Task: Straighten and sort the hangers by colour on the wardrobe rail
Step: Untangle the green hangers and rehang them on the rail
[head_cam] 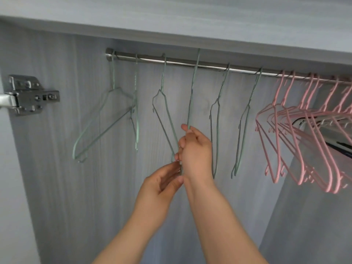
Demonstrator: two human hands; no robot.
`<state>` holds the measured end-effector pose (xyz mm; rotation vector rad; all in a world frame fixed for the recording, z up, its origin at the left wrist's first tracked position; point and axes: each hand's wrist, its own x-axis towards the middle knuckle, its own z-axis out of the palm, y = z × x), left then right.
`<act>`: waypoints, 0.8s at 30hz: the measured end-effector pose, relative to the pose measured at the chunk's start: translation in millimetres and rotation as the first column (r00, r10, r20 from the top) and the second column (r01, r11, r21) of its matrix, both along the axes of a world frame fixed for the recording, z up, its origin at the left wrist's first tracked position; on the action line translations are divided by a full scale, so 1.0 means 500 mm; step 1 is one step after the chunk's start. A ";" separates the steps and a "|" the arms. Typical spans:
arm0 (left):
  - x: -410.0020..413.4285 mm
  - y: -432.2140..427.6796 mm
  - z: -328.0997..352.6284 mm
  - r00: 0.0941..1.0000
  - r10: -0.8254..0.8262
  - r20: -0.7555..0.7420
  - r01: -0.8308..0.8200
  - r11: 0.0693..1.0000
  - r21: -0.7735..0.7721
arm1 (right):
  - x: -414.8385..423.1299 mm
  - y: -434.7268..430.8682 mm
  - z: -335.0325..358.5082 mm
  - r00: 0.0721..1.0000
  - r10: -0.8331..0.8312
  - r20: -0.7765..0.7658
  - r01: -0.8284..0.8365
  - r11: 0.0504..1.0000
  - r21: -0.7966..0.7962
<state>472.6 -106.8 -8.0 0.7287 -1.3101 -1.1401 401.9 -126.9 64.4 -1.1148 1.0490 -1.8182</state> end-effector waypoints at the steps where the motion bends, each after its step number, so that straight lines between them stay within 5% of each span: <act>1: -0.001 0.001 -0.001 0.995 0.073 0.062 -0.071 0.997 -0.026 | 0.001 -0.008 0.004 1.000 -0.001 -0.010 0.000 1.000 -0.008; 10: 0.018 -0.011 -0.033 0.970 0.230 0.084 -0.229 0.973 -0.018 | -0.025 -0.041 0.000 0.996 0.038 -0.079 -0.028 0.992 0.122; 13: 0.041 0.003 -0.040 0.932 0.360 0.039 -0.356 0.931 -0.085 | -0.033 -0.022 -0.016 0.963 0.026 -0.267 0.015 0.988 0.153; 16: 0.076 0.021 -0.026 0.829 0.558 -0.045 -0.553 0.804 -0.217 | -0.031 0.030 -0.035 0.723 -0.168 -0.670 0.204 0.979 -0.025; 19: 0.110 0.030 0.012 0.736 0.671 -0.092 -0.656 0.672 -0.345 | 0.010 0.087 -0.043 0.363 -0.533 -0.764 0.269 0.845 -0.462; 24: 0.129 0.003 0.078 0.758 0.644 0.104 -0.564 0.727 -0.392 | 0.051 0.110 -0.014 0.307 -0.602 -0.737 0.221 0.798 -0.560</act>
